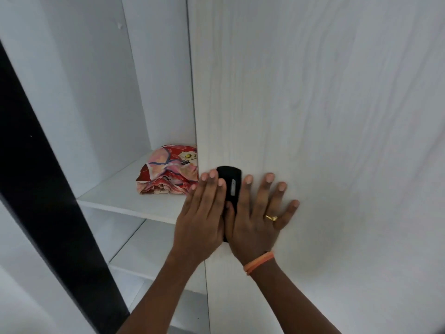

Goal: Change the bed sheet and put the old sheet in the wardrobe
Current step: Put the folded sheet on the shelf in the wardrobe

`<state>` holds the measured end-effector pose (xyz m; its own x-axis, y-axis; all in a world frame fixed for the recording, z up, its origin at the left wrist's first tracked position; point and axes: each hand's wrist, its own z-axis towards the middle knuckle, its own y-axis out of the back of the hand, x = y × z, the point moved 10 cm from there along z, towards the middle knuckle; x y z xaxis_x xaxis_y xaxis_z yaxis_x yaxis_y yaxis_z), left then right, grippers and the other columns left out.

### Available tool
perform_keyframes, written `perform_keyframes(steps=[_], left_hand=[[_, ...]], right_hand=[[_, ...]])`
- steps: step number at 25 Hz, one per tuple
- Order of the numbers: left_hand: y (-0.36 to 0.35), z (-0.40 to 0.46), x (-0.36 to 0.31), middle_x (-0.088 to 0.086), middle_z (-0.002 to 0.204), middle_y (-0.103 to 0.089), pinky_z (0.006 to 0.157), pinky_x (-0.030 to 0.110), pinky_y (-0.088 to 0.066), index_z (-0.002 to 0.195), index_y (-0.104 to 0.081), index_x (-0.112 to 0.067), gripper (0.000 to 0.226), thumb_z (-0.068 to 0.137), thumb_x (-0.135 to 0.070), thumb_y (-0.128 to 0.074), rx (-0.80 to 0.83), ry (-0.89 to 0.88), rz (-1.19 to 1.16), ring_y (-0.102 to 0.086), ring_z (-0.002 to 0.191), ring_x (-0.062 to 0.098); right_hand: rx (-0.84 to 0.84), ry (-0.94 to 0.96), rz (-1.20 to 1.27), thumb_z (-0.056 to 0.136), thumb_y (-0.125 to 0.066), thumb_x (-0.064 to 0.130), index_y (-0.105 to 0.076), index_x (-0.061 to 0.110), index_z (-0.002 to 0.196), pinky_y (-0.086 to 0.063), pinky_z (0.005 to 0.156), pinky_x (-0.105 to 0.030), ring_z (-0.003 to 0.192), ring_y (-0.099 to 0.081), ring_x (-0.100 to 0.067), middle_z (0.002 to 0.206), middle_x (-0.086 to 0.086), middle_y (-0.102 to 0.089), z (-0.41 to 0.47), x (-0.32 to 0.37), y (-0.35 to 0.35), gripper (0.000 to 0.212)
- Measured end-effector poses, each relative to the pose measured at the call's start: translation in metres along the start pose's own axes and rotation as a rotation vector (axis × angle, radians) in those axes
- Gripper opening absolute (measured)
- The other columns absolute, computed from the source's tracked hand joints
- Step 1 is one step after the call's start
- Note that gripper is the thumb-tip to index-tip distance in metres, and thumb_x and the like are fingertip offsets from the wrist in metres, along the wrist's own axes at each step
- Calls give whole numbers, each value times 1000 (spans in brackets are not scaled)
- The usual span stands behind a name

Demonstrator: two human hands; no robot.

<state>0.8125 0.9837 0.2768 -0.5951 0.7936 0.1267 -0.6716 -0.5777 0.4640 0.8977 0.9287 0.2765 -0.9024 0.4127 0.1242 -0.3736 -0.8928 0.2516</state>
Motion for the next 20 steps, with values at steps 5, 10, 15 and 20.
perform_keyframes(steps=[5, 10, 15, 20], left_hand=[[20, -13, 49, 24, 157, -28, 112, 50, -39, 148, -32, 5, 60, 95, -5, -57, 45, 234, 18, -25, 147, 36], [36, -40, 95, 9, 133, -50, 90, 44, -56, 139, -49, -11, 48, 93, -16, -63, -7, 683, -282, -56, 114, 25], [26, -43, 93, 3, 165, -3, 117, 32, -14, 158, -6, -18, 75, 99, -32, -52, 93, 766, -250, -9, 152, 24], [3, -54, 121, -9, 158, 34, 109, 25, 12, 153, 22, -25, 88, 100, -41, -46, 191, 872, -405, 28, 147, 15]], right_hand=[[119, 204, 74, 95, -51, 38, -28, 14, 152, -19, 110, -67, 146, -21, -35, 159, -11, -24, -6, 69, -13, 66], [174, 378, 133, 98, -46, 29, -37, 14, 149, -21, 111, -60, 147, -23, -26, 160, -7, -25, -3, 107, -6, 53], [198, 337, 114, 97, -46, 31, -30, 16, 152, -15, 112, -65, 149, -14, -28, 162, -12, -15, 2, 102, -9, 59], [174, 464, 89, 94, -43, 35, -20, 17, 155, -6, 114, -59, 149, -14, -30, 162, -13, -12, -2, 124, -18, 67]])
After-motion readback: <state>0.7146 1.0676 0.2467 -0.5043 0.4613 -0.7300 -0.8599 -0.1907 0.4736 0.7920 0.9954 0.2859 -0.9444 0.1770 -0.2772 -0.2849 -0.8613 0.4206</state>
